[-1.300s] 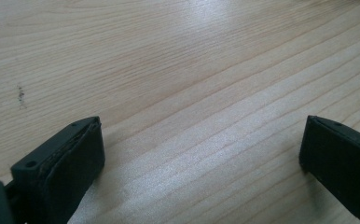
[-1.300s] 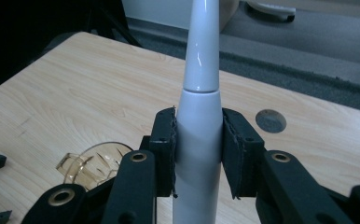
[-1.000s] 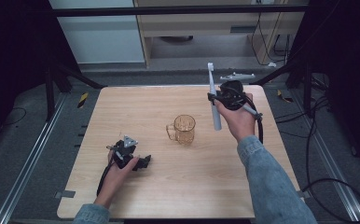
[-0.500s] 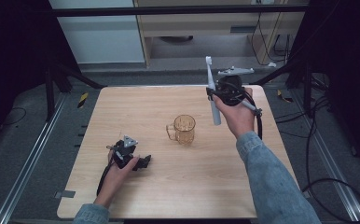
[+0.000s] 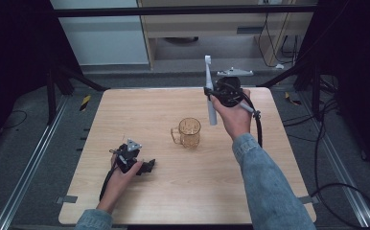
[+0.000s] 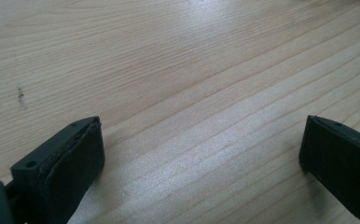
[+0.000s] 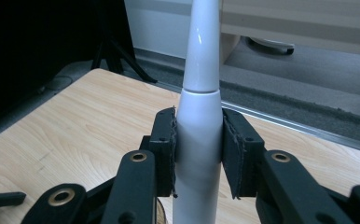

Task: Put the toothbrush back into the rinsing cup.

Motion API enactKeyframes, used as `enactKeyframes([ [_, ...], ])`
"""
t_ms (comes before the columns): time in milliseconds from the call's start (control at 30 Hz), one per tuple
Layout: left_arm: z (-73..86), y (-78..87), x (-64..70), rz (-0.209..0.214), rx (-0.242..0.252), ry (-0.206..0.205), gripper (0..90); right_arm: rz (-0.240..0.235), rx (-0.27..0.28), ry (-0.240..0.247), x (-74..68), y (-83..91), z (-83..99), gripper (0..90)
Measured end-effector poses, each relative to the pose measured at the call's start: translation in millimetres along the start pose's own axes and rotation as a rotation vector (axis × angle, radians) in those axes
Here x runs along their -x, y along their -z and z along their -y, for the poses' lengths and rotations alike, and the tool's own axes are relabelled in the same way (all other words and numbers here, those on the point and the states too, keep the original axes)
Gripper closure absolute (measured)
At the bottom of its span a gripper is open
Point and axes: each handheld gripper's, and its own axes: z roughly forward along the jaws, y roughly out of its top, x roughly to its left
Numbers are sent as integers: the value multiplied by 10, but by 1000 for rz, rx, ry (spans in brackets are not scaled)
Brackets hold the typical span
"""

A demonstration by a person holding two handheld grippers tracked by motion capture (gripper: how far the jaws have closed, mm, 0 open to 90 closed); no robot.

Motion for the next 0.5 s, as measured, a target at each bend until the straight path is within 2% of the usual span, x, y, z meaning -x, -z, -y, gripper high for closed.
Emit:
enactKeyframes([
  [500, 0, 0, -1, -1, 0, -1, 0, -22, 89, -28, -102, -51, -30, 675],
])
